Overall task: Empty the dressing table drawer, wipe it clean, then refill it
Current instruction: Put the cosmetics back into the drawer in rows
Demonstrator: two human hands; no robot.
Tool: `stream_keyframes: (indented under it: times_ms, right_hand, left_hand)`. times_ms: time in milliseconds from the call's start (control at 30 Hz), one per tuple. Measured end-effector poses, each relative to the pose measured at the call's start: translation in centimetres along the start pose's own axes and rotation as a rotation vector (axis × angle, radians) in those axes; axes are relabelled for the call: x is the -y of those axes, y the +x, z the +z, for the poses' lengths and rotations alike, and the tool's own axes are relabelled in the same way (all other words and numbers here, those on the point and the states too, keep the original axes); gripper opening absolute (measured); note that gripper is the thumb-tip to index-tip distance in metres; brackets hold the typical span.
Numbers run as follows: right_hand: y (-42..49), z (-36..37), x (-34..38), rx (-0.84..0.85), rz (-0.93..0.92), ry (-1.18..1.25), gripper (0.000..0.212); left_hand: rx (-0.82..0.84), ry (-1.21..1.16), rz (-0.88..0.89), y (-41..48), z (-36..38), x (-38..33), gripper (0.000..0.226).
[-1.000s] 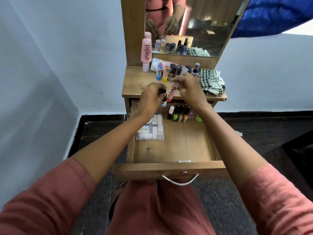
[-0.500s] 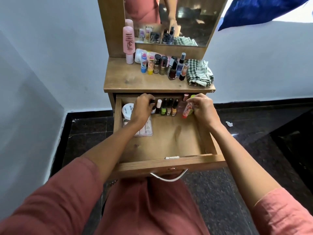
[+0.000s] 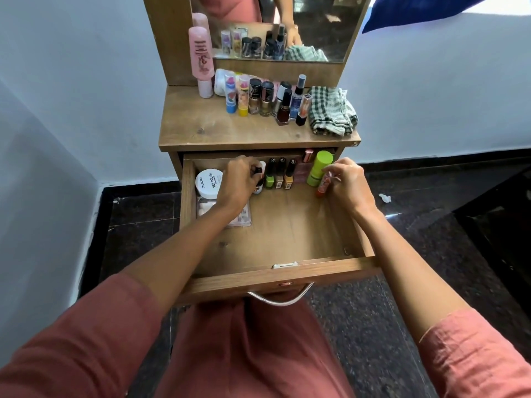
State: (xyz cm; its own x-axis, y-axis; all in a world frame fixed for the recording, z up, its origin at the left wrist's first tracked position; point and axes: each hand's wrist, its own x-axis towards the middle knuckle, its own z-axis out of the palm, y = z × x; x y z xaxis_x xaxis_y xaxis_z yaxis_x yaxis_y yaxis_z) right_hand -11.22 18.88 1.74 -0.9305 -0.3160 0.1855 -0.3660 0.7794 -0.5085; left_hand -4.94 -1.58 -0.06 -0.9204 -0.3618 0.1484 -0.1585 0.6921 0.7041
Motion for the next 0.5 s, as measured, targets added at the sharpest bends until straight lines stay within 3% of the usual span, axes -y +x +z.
stream_keyframes:
  times_ms: [500]
  right_hand:
    - [0.57, 0.69, -0.36, -0.026, -0.024, -0.105, 0.018]
  left_hand:
    - [0.018, -0.035, -0.039, -0.26, 1.06, 0.31, 0.019]
